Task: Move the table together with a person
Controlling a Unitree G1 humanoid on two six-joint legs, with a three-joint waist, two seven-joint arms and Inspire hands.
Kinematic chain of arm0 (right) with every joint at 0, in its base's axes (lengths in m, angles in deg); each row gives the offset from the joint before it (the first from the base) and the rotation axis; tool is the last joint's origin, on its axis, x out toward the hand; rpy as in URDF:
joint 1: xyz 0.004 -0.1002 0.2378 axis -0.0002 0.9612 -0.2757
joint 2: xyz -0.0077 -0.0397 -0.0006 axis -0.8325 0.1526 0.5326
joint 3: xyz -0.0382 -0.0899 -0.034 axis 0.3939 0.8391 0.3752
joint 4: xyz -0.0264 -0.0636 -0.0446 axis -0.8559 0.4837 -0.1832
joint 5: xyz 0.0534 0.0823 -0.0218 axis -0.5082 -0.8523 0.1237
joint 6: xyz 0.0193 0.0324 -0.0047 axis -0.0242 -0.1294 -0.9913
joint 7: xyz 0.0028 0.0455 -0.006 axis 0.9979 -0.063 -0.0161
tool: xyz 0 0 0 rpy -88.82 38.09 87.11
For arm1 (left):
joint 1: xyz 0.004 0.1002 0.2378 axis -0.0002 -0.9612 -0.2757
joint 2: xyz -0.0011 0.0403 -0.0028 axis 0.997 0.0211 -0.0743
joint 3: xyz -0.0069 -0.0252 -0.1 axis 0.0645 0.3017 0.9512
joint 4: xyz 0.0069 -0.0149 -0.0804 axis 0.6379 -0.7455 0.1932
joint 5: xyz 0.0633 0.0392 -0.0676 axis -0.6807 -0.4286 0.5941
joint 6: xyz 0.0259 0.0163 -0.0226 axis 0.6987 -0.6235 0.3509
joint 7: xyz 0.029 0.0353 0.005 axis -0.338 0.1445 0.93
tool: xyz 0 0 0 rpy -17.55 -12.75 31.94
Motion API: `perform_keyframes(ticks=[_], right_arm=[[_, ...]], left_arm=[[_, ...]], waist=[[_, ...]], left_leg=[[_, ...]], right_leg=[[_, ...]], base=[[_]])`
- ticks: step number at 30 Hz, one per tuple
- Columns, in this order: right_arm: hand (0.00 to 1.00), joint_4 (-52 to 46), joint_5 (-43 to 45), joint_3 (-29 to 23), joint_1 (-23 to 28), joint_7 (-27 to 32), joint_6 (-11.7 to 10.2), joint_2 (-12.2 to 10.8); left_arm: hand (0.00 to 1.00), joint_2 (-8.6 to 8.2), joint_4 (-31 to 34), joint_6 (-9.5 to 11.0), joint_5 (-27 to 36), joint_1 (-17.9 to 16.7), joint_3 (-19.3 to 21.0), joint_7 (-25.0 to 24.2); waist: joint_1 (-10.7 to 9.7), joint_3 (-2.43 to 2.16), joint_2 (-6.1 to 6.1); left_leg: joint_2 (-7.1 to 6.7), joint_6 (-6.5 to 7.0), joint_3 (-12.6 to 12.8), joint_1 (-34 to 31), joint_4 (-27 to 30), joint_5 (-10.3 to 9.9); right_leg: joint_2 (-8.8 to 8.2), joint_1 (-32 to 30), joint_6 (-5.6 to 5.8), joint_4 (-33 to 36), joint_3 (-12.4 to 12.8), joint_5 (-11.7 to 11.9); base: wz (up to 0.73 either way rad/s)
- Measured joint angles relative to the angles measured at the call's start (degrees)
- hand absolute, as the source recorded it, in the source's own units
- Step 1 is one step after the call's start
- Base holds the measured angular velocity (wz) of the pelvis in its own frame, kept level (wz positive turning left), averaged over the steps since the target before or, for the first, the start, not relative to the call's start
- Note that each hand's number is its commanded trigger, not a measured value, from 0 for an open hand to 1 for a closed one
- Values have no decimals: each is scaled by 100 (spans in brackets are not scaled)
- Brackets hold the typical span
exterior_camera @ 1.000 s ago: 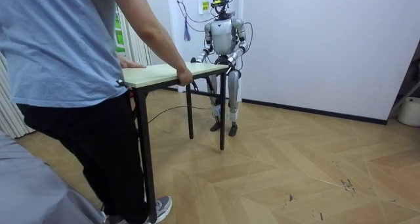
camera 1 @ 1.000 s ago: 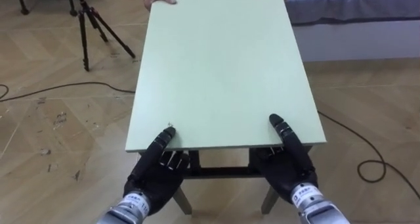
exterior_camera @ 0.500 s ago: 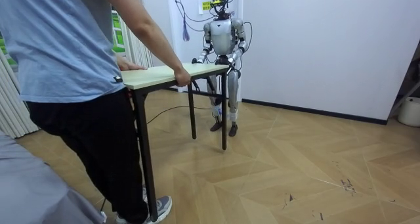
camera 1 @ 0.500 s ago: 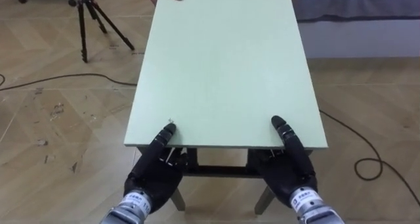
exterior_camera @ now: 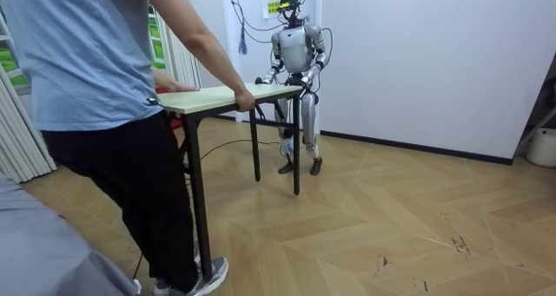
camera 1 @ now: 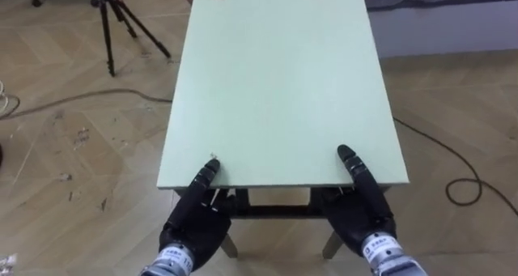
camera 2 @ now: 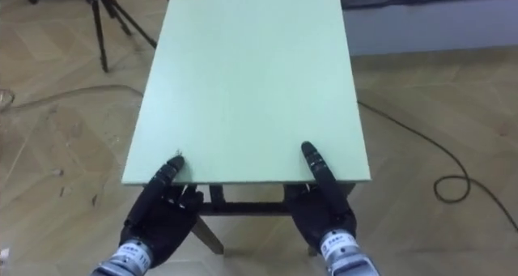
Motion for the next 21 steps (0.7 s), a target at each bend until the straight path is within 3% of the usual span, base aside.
perform_keyframes(ticks=[1, 2, 3, 4, 5, 6, 7, 8, 10, 11, 13, 14, 16, 19, 20, 21], right_arm=[[100, -1, 6, -50, 1, -2, 24, 0], [100, -3, 46, -125, -2, -2, 53, -20], [100, -3, 67, -160, -2, -2, 58, -34], [100, 18, 71, -256, 2, -20, 68, -91], [100, 34, 147, -364, 4, -57, 115, -163], [100, 36, 181, -374, 2, -65, 128, -202], [100, 91, 213, -374, 13, -154, 169, -245], [100, 177, 232, -375, 66, -241, 180, -236], [100, 363, 241, -375, 79, -401, 186, -214], [100, 400, 234, -373, 131, -436, 217, -218], [100, 403, 243, -358, 192, -441, 226, -222], [100, 400, 238, -376, 242, -472, 224, -219], [100, 400, 225, -387, 342, -479, 207, -247], [100, 382, 172, -507, 493, -546, 179, -243], [100, 380, 136, -509, 561, -545, 181, -249], [100, 376, 126, -509, 599, -546, 181, -256]], left_arm=[[100, 3, 0, -1, -1, 49, -18, 23], [100, 8, -2, -1, 0, 122, -49, 53], [100, 8, -4, -1, 1, 171, -65, 72], [100, 56, -38, 5, -6, 315, -123, 126], [100, 144, -41, 58, -16, 387, -180, 147], [100, 196, -41, 88, 6, 404, -210, 144], [100, 322, -59, 94, 88, 431, -256, 146], [100, 343, -192, 69, 104, 437, -267, 140], [100, 293, -360, 14, 101, 449, -267, 140], [100, 312, -429, -37, 101, 447, -267, 137], [100, 322, -486, -68, 34, 447, -290, 117], [100, 324, -492, -80, 11, 446, -316, 104], [100, 348, -493, -81, -52, 426, -362, 59], [100, 361, -490, -80, -183, 385, -414, -24], [100, 375, -490, -80, -223, 360, -441, -29], [100, 376, -488, -80, -247, 335, -445, -50]], waist=[[-96, 15, -20], [-178, 18, -23], [-204, 25, -20], [-214, 70, -138], [-247, 74, -204], [-232, 74, -204], [-259, 78, -240], [-289, 65, -239], [-338, 77, -204], [-359, 80, -220], [-384, 82, -262], [-385, 76, -329], [-396, 63, -464], [-439, 46, -546], [-511, 49, -541], [-565, 45, -556]], left_leg=[[9, -3, 9, 223, -494, -201], [-21, 143, 90, 356, -982, -388], [-45, 255, 156, 361, -1180, -445], [-244, 515, 105, 335, -1320, -367], [-446, 633, -68, 222, -1368, -270], [-528, 668, -160, 136, -1362, -249], [-703, 732, -196, 22, -1340, -194], [-855, 794, -198, -38, -1346, -159], [-982, 887, -153, -91, -1357, -103], [-1040, 914, -136, -112, -1350, -68], [-1112, 967, -112, -189, -1335, 6], [-1121, 999, -28, -256, -1321, 54], [-1115, 1031, 130, -293, -1299, 100], [-1097, 1127, 158, -477, -1165, 143], [-1055, 1151, 138, -485, -1180, 179], [-1041, 1157, 147, -477, -1209, 212]], right_leg=[[-80, -136, -1, 206, -201, 0], [-153, -306, 1, 428, -246, 0], [-212, -434, 6, 621, -235, -3], [-491, -858, 83, 1216, -125, 0], [-596, -1224, 406, 1241, 130, 59], [-595, -1296, 511, 956, 279, 175], [-686, -1344, 637, 463, 431, 731], [-835, -1341, 425, 361, 455, 1054], [-993, -1349, 371, 354, 426, 1097], [-1069, -1345, 472, 348, 405, 1049], [-1179, -1343, 621, 285, 333, 1065], [-1311, -1343, 694, 246, 154, 1112], [-1418, -1344, 762, 278, 99, 1157], [-1420, -1355, 958, 426, 155, 1273], [-1468, -1382, 781, 1099, 294, 947], [-1533, -1382, 751, 1498, 345, 709]], base=[[42], [34], [27], [14], [5], [5], [17], [22], [23], [24], [23], [24], [32], [36], [46], [53]])
